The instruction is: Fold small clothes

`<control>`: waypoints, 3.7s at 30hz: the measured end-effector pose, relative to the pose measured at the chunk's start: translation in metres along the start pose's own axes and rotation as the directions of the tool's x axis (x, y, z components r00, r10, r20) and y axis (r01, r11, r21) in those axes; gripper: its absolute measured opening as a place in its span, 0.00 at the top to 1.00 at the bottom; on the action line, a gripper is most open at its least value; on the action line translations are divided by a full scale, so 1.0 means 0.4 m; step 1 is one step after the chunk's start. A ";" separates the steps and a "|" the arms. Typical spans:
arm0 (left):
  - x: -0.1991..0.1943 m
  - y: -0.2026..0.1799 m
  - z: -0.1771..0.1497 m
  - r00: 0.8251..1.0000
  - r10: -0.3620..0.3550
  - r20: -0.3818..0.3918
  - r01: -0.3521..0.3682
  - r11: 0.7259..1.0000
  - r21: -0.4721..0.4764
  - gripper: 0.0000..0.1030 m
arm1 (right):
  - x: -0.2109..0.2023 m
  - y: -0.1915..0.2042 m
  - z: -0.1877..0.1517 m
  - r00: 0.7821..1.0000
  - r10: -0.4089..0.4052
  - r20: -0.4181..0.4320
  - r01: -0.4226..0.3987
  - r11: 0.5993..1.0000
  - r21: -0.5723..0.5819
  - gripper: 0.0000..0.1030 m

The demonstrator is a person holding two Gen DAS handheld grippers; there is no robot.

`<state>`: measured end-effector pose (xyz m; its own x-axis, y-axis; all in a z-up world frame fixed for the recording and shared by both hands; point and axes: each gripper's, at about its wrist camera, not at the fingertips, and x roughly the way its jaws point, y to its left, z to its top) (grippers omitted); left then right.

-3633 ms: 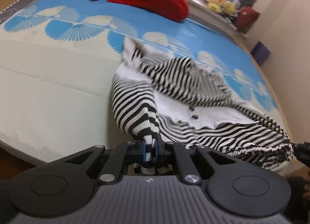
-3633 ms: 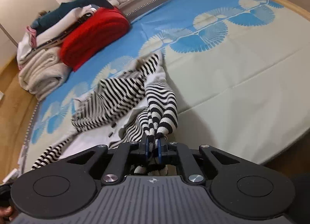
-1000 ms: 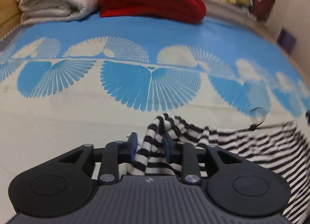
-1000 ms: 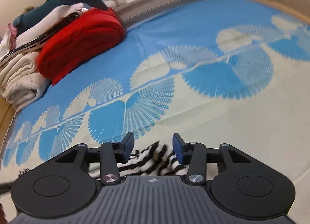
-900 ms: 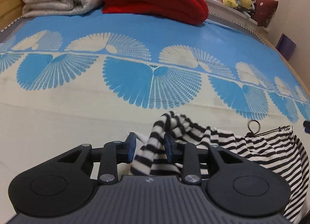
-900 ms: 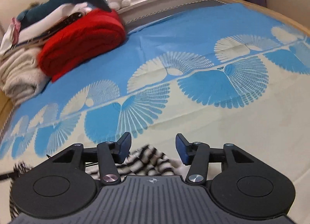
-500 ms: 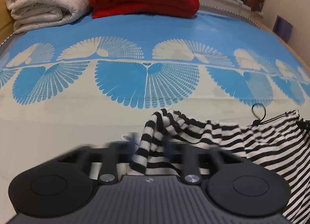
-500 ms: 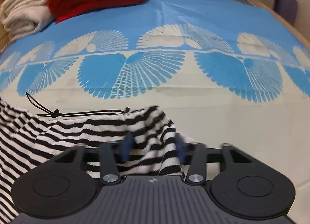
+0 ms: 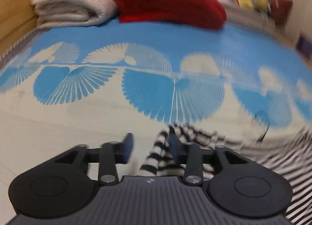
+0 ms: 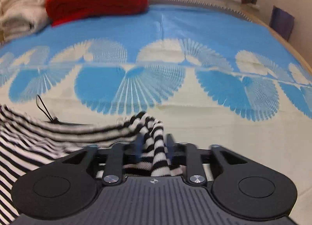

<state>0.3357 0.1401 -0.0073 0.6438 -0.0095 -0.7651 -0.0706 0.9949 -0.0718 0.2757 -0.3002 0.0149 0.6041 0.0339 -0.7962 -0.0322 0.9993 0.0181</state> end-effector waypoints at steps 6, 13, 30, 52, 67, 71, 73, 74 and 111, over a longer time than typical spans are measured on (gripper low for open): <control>-0.018 0.118 0.002 0.984 -0.130 -0.118 0.107 0.977 -0.186 0.49 | -0.057 -0.109 -0.004 0.999 0.043 -0.012 -0.041 0.990 0.132 0.53; -0.077 0.201 -0.078 0.927 -0.245 -0.286 0.201 0.964 -0.174 0.49 | -0.098 -0.181 -0.067 0.970 0.188 -0.152 -0.161 0.971 0.174 0.53; -0.140 0.203 -0.253 0.838 -0.276 -0.471 0.296 0.955 -0.033 0.49 | -0.166 -0.169 -0.256 0.889 0.173 -0.425 -0.170 0.984 0.045 0.48; -0.139 0.194 -0.252 0.849 -0.084 -0.521 0.130 0.990 0.052 0.99 | -0.182 -0.210 -0.283 0.889 0.150 -0.433 -0.130 0.989 0.075 0.93; -0.173 0.032 -0.147 0.899 -0.300 -0.318 0.343 0.935 0.090 0.76 | -0.146 -0.170 -0.267 0.903 0.118 -0.412 -0.127 0.992 0.007 0.79; -0.154 0.018 -0.126 0.940 -0.270 -0.208 0.286 0.957 0.051 0.75 | -0.133 -0.153 -0.265 0.908 -0.040 -0.417 -0.015 0.992 -0.128 0.79; -0.147 0.021 -0.113 0.962 -0.233 -0.142 0.238 0.971 0.019 0.74 | -0.151 -0.156 -0.240 0.936 -0.053 -0.349 0.013 0.993 -0.115 0.79; -0.138 0.018 -0.109 0.972 -0.208 -0.108 0.210 0.978 0.009 0.73 | -0.162 -0.160 -0.228 0.948 -0.042 -0.315 0.013 0.996 -0.094 0.79; -0.064 0.014 -0.038 0.998 -0.043 0.043 0.043 0.999 -0.006 0.64 | -0.084 -0.063 -0.010 0.991 -0.131 0.031 0.129 0.988 0.083 0.74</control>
<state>0.3073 0.1442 0.0022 0.6788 -0.0478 -0.7328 -0.0470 0.9930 -0.1083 0.2529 -0.3264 0.0389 0.6271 -0.0973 -0.7728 0.1119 0.9931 -0.0343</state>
